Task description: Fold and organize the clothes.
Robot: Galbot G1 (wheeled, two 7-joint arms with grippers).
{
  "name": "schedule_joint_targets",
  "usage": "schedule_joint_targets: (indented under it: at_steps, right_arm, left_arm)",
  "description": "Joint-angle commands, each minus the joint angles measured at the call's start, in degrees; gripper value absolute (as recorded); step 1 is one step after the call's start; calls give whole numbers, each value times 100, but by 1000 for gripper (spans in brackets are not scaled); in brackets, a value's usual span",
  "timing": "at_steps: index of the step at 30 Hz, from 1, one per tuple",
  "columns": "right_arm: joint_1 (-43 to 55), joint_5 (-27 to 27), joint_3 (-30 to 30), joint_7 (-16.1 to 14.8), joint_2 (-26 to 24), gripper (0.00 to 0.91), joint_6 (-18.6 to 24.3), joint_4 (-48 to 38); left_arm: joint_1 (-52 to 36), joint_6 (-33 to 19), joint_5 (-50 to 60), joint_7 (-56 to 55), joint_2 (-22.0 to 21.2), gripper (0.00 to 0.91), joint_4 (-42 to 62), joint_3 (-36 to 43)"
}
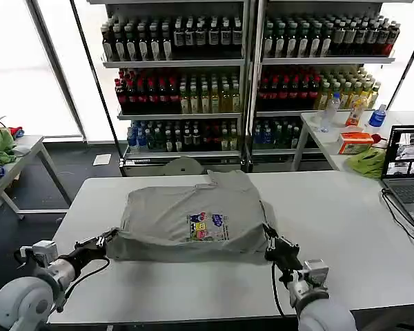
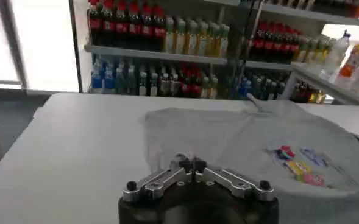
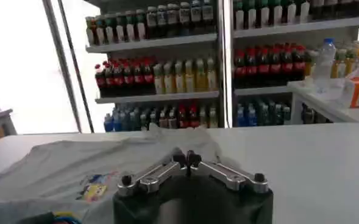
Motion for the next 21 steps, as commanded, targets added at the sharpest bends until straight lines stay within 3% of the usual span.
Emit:
schedule_joint_targets:
  at_steps: [1, 2, 3, 4, 7, 15, 21]
  right_arm:
    - [1154, -158, -367, 37, 110, 0, -19, -1201]
    - [1232, -197, -430, 85, 151, 574, -28, -1273]
    - [1255, -208, -439, 69, 188, 907, -34, -1314]
    - [1269, -209, -469, 3, 208, 907, -94, -1325]
    - [1219, -303, -513, -77, 219, 907, -116, -1297]
    - [1096, -297, -341, 59, 215, 907, 28, -1077]
    - [320, -230, -46, -46, -31, 907, -75, -196]
  left_arm:
    - [-1395, -7, -9, -13, -36, 10, 1229, 1049]
    - [-1425, -6, 58, -9, -43, 30, 1287, 1069]
    - [-1440, -9, 129, -25, -55, 353, 1326, 1101]
    - [-1446, -11, 157, -24, -66, 907, 1348, 1108]
    - [-1398, -13, 201, 37, -54, 907, 1310, 1072]
    - [-1271, -12, 156, -2, 47, 907, 1155, 741]
    - [-511, -14, 164, -4, 162, 907, 436, 158]
